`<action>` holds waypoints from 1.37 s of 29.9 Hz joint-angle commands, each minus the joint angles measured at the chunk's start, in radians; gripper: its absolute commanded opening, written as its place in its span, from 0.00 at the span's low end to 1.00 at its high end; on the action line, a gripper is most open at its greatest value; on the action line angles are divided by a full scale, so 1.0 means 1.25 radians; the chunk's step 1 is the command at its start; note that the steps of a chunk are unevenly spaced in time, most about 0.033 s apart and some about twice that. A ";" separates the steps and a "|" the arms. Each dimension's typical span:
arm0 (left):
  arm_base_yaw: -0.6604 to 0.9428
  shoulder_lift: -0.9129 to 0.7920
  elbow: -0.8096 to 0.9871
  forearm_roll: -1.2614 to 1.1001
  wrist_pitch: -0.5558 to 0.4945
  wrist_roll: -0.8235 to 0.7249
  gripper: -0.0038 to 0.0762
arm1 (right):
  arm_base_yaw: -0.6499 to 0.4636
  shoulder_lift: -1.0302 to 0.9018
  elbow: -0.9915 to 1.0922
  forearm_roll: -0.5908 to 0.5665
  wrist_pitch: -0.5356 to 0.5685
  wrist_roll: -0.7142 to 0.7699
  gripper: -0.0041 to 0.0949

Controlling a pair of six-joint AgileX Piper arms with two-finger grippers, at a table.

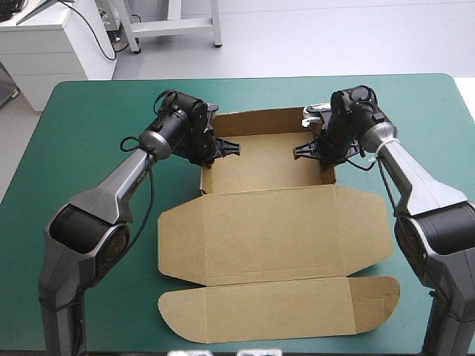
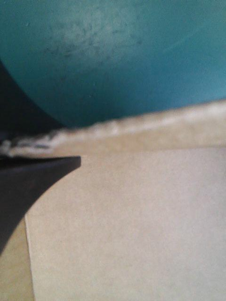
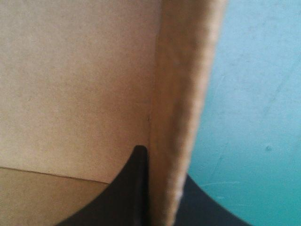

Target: Fold the box

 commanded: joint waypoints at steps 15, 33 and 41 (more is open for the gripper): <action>0.000 -0.046 -0.028 -0.118 0.029 0.085 0.80 | -0.010 -0.046 0.008 0.117 0.006 -0.045 0.69; 0.016 -0.132 -0.202 -0.058 0.031 0.130 0.17 | -0.055 -0.106 -0.183 0.088 0.006 -0.004 0.78; 0.005 -0.259 -0.148 -0.074 0.031 0.185 0.04 | -0.055 -0.203 -0.183 0.064 0.006 0.032 0.77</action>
